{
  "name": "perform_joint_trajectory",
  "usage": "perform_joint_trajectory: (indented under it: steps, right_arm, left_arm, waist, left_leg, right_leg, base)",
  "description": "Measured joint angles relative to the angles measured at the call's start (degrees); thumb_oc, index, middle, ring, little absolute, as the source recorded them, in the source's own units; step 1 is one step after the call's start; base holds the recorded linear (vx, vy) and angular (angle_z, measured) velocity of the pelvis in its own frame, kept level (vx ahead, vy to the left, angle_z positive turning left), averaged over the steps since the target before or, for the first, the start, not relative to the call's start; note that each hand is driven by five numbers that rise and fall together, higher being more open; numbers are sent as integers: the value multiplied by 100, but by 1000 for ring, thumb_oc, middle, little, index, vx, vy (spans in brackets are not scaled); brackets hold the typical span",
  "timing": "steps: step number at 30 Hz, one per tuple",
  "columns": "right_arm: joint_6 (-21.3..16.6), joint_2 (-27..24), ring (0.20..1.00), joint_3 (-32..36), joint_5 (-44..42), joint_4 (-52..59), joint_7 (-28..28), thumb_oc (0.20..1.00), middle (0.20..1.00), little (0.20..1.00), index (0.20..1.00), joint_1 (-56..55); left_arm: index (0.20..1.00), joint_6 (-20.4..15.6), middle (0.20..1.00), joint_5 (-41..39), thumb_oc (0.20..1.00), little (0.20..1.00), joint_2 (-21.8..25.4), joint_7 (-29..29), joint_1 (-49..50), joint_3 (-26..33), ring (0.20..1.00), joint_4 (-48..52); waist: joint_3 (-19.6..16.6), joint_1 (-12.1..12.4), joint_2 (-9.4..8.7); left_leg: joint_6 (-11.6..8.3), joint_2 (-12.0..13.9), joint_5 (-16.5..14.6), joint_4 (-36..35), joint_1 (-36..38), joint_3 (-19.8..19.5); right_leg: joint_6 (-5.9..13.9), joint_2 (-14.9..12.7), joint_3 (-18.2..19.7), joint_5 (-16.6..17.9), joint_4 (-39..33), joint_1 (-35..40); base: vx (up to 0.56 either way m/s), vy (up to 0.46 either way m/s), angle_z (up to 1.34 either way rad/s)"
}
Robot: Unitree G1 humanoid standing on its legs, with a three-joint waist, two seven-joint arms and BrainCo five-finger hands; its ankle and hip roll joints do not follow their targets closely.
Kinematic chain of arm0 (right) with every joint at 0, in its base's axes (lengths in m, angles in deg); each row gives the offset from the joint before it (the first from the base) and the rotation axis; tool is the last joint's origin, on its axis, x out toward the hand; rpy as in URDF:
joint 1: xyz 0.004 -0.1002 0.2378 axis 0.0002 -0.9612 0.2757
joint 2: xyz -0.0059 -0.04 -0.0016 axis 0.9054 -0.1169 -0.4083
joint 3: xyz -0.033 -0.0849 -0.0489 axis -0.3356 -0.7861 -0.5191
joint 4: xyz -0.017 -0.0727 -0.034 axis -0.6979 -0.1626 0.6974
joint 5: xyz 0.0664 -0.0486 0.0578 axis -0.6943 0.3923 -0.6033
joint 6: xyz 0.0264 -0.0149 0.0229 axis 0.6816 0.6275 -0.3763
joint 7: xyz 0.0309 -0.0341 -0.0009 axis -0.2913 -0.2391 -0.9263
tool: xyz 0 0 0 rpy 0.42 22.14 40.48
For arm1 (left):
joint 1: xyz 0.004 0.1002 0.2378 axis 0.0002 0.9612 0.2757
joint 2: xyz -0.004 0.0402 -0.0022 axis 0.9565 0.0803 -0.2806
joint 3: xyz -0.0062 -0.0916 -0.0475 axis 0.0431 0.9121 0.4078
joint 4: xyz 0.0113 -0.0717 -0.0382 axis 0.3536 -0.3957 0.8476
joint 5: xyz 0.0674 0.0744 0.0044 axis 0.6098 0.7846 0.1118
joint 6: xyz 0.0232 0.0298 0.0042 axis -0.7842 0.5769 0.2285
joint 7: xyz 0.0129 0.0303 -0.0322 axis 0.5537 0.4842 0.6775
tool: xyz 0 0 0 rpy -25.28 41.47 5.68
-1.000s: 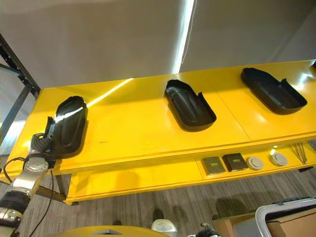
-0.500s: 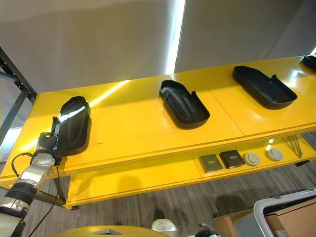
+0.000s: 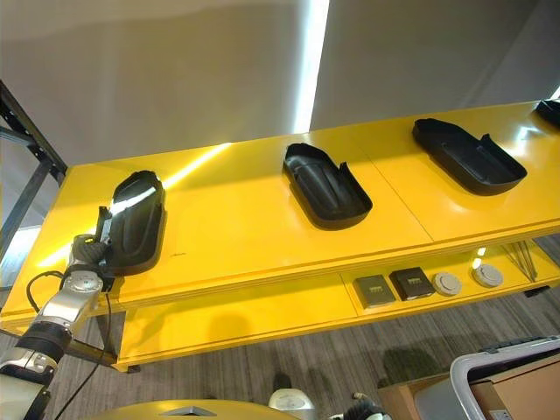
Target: Move parts from the plastic box to the shelf.
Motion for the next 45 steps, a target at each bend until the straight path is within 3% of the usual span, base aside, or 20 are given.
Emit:
perform_joint_trajectory:
  steps: [6,12,19,22,25,27,28,31,33,34,35,40,45]
  right_arm:
    - [2,1,1000,-81,0,-171,-1,1000,1000,1000,1000,58]
    - [-6,2,1000,-89,0,-164,-1,1000,1000,1000,1000,21]
    - [-54,7,1000,94,172,-165,1,1000,1000,1000,1000,-36]
    - [-72,33,1000,121,216,-170,3,1000,1000,1000,1000,-93]
    - [-121,82,1000,132,217,-169,10,1000,1000,1000,1000,-151]
    - [-123,96,1000,160,223,-164,8,1000,1000,1000,1000,-168]
    - [-121,122,1000,310,252,-155,6,1000,1000,1000,1000,-170]
    - [-123,142,1000,368,443,-155,6,1000,1000,1000,1000,-133]
    - [-129,163,1000,430,447,-170,5,1000,1000,1000,1000,-141]
    - [-128,174,1000,483,448,-173,6,1000,1000,1000,1000,-139]
    - [-134,178,1000,481,448,-207,5,1000,1000,1000,1000,-134]
    - [-183,158,1000,461,449,-385,5,1000,1000,1000,1000,-97]
    - [-230,-63,1000,285,446,-367,3,1000,1000,1000,1000,-136]
  left_arm:
    - [1000,-120,1000,-122,1000,1000,-6,104,5,17,1000,55]
    - [1000,-75,1000,-223,1000,1000,64,-3,252,310,1000,1457]
    - [1000,-14,1000,-197,1000,1000,591,-273,749,894,1000,2636]
    - [1000,-384,1000,-127,1000,1000,720,-63,944,1374,1000,3202]
    - [1000,-1141,1000,-254,1000,1000,773,-235,1126,1845,1000,3896]
    - [1000,-1572,1000,-575,1000,1000,794,-785,1182,2055,1000,4501]
    - [1000,-1884,1000,-904,1000,1000,826,-1558,1187,2049,1000,4938]
    - [1000,-1870,1000,-1520,1000,1000,824,-3011,1192,1770,1000,5442]
    - [1000,-1657,1000,-1812,1000,1000,787,-4126,1194,1395,1000,5497]
    - [272,-1533,272,-1839,272,272,775,-4606,1208,1168,272,5476]
    - [200,-1390,200,-1865,200,200,767,-5022,1223,954,200,5462]
    - [200,-856,200,-1974,200,200,735,-6257,1387,-15,200,4781]
    - [200,-863,200,-2273,200,200,749,-6220,1774,-212,200,4354]
  waist:
    - [7,37,-10]
    - [69,272,-82]
    - [151,379,-81]
    - [213,545,-39]
    - [233,663,-64]
    - [234,770,-64]
    - [229,815,-55]
    - [223,780,-40]
    - [209,744,-18]
    - [205,721,-4]
    - [202,699,9]
    - [122,524,148]
    - [71,486,265]
  left_leg:
    - [22,2,-13,-1,17,-8]
    - [21,0,0,-1,-8,-53]
    - [3,-4,16,-1,-5,-186]
    - [6,-14,23,0,-25,-308]
    - [-15,-7,27,2,-3,-342]
    - [-16,-14,27,1,-11,-350]
    - [-16,-30,26,6,-7,-353]
    - [-12,-53,22,8,-8,-350]
    - [-14,-60,8,0,-10,-344]
    - [-12,-62,6,0,-11,-339]
    - [-14,-61,5,0,-18,-339]
    - [-16,-46,-1,-2,-63,-318]
    - [-18,-42,-1,-2,-77,-308]
  right_leg:
    - [0,-1,-6,0,-6,19]
    - [-1,-6,-45,-1,-7,20]
    - [1,-19,-185,-45,-11,91]
    - [3,-37,-295,-70,-9,134]
    - [-3,-33,-340,-103,-10,177]
    - [6,-41,-361,-113,-10,180]
    - [14,-48,-376,-119,-9,189]
    - [17,-55,-366,-118,-3,184]
    - [20,-57,-345,-116,12,173]
    - [20,-57,-335,-116,13,167]
    - [20,-60,-331,-116,18,159]
    - [19,-51,-276,-116,20,80]
    - [18,-44,-271,-122,5,65]
  base:
    - [0,0,0]
    - [-14,1,3]
    - [-12,5,11]
    - [-13,-6,17]
    - [-12,-9,11]
    - [-17,4,7]
    - [-21,15,5]
    - [-3,10,-2]
    - [-7,29,-5]
    - [0,0,0]
    - [-8,35,-3]
    - [-11,41,-7]
    - [-4,11,-1]
